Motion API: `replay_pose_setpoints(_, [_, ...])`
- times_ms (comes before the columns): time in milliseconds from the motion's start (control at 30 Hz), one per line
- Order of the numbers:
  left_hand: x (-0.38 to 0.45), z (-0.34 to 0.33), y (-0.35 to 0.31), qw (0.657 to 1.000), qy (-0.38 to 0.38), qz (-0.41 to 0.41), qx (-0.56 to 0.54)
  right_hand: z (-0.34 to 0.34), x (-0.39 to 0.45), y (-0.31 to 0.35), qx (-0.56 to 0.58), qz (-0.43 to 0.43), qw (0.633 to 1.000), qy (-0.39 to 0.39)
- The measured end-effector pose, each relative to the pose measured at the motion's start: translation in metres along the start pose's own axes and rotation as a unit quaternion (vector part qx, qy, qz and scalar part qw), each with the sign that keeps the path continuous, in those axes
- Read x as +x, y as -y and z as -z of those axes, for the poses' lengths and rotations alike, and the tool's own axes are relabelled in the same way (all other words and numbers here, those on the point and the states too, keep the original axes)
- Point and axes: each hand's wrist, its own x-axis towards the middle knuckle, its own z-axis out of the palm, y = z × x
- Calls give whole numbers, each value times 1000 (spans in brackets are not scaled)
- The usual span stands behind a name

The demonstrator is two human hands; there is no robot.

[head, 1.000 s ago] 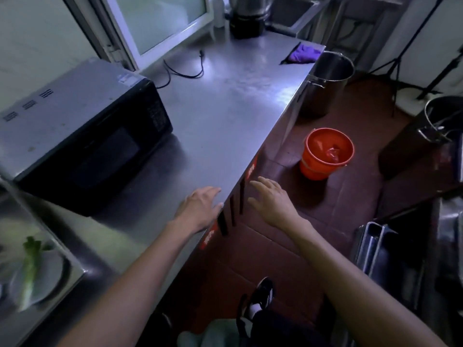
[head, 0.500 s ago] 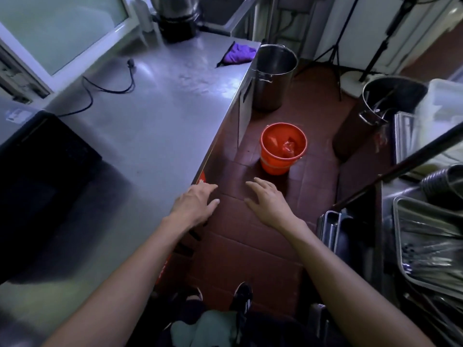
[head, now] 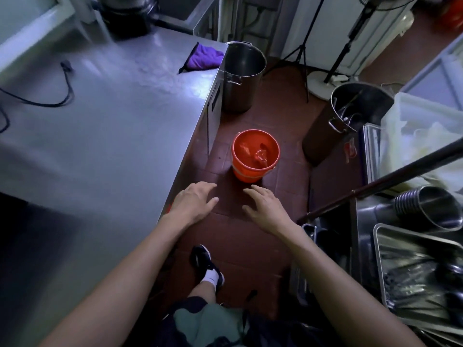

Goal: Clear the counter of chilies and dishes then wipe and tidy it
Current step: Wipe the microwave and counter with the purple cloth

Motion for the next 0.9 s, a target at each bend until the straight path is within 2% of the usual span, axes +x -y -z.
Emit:
replay_pose_setpoints(400, [133, 83, 34, 1000, -15, 1, -4, 71, 144, 28, -21, 30, 999, -38])
replay_pose_setpoints(700, [202, 122, 84, 997, -31, 69, -10, 102, 268, 47, -15, 72, 997, -25])
replay_pose_setpoints(900, [287, 141, 108, 990, -49, 128, -36, 130, 379, 48, -12, 117, 993, -2])
